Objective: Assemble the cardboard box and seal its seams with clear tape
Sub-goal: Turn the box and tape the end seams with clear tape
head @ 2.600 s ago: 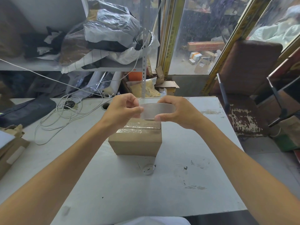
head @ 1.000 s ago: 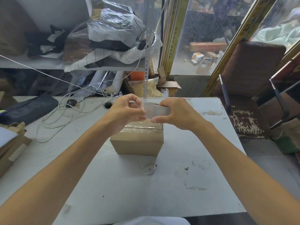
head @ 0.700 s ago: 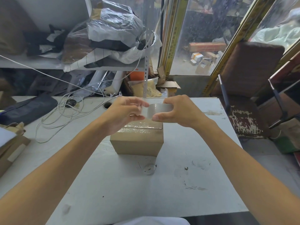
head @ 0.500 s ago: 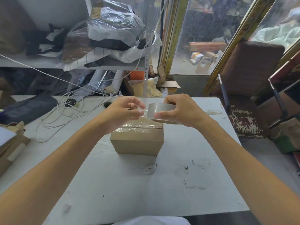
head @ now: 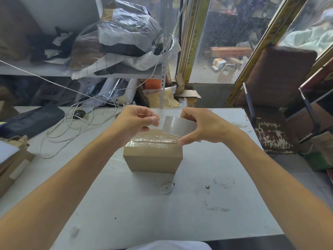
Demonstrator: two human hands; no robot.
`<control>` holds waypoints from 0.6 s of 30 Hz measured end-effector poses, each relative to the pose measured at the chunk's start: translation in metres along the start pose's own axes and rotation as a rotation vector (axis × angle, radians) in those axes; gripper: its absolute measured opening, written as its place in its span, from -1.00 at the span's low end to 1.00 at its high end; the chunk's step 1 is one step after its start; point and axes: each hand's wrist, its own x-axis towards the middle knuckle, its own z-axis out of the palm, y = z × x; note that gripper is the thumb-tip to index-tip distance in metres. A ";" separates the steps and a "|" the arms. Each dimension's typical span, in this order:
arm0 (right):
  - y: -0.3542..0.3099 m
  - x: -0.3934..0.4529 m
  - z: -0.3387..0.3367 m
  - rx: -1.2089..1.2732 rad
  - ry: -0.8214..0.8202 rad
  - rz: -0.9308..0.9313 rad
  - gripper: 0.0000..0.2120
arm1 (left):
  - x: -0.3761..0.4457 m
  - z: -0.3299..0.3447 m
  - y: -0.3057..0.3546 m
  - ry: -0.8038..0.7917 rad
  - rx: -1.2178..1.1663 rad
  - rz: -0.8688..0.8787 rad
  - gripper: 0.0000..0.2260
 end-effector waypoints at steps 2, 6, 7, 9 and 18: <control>0.003 -0.002 0.000 0.019 0.002 -0.010 -0.50 | -0.002 -0.002 0.001 0.009 -0.009 -0.007 -0.94; 0.004 -0.004 0.003 0.008 0.066 -0.050 -0.55 | -0.003 -0.002 0.002 0.050 -0.034 -0.009 -0.96; 0.004 -0.004 0.004 0.000 0.079 -0.059 -0.54 | -0.003 -0.002 0.002 0.056 -0.037 -0.013 -0.96; 0.006 -0.004 0.004 -0.019 0.096 -0.077 -0.53 | -0.004 -0.003 0.002 0.064 -0.046 -0.011 -0.97; 0.020 -0.007 0.002 -0.206 0.171 -0.090 -0.47 | -0.011 -0.016 0.000 0.016 -0.039 0.029 -0.95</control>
